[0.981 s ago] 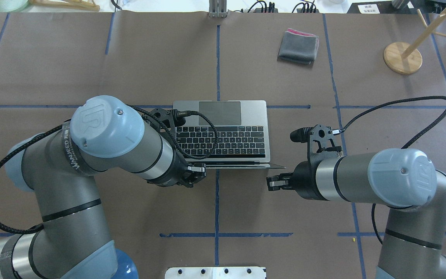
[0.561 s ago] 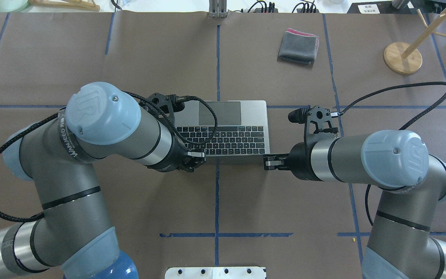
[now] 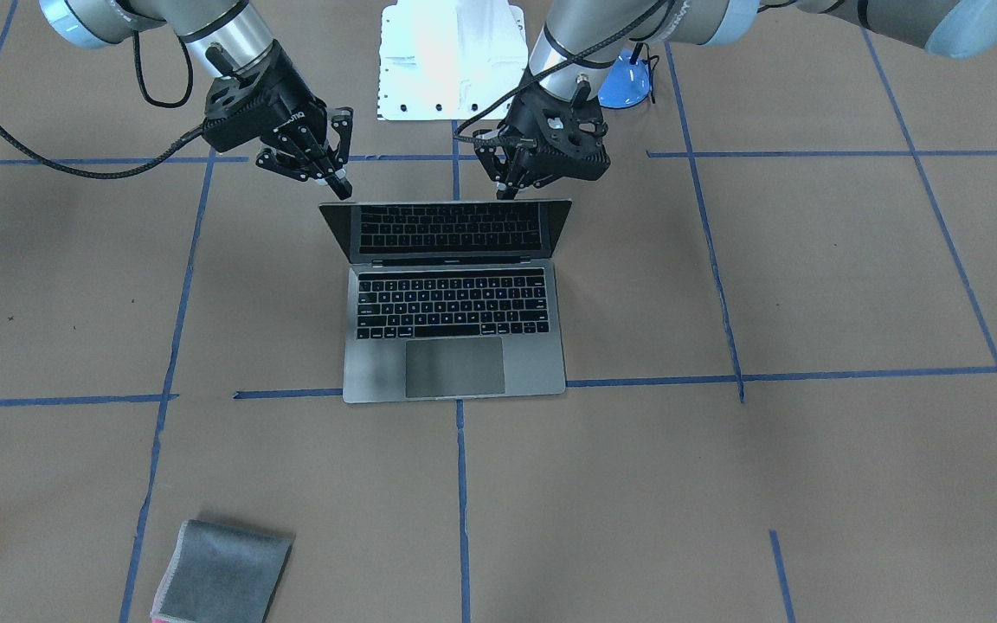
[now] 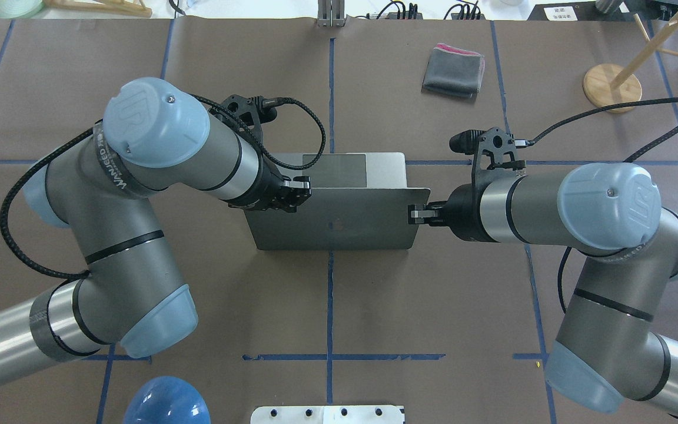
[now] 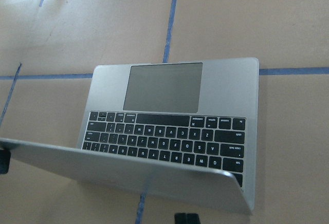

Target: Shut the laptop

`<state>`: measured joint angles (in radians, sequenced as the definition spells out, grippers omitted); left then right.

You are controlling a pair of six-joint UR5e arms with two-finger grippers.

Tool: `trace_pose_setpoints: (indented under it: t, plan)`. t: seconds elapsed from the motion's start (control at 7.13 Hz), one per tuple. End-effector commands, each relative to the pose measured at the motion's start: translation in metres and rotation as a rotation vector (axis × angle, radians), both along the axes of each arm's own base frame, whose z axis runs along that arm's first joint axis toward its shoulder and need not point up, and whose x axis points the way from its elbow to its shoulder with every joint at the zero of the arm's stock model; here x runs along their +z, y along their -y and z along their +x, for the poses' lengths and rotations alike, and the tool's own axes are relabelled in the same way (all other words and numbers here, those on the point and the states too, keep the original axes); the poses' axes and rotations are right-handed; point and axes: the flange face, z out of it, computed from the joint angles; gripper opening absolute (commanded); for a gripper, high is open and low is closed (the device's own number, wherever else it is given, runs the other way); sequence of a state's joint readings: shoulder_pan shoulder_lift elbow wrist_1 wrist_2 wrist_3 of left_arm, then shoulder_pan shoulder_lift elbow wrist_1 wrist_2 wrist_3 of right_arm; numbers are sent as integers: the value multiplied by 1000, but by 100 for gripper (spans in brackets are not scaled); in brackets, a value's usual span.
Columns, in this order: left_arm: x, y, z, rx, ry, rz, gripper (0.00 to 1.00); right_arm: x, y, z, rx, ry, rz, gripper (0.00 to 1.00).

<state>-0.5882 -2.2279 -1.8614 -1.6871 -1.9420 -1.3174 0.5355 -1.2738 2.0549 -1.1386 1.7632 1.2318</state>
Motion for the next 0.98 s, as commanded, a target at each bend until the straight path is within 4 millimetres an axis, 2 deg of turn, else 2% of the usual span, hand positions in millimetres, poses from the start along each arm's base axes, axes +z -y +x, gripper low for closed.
trace_pose_setpoints:
  t: [0.0,0.14,0.28,0.56,0.7,0.84]
  plan:
    - [1,25,-1,-26,12,7,0,-1,31,-22,24,-20,-10,0]
    - [-1,37,-1,-35,20,15,0,2,47,-35,33,-39,-23,0]
    - [5,43,4,-34,31,12,0,-3,64,-48,42,-45,-27,0]
    - [21,58,17,-42,29,13,0,3,87,-56,61,-70,-41,0]
    - [20,73,15,-51,31,24,0,1,97,-64,67,-76,-45,0]
    - [23,83,25,-49,47,18,0,-7,107,-75,69,-78,-45,0]
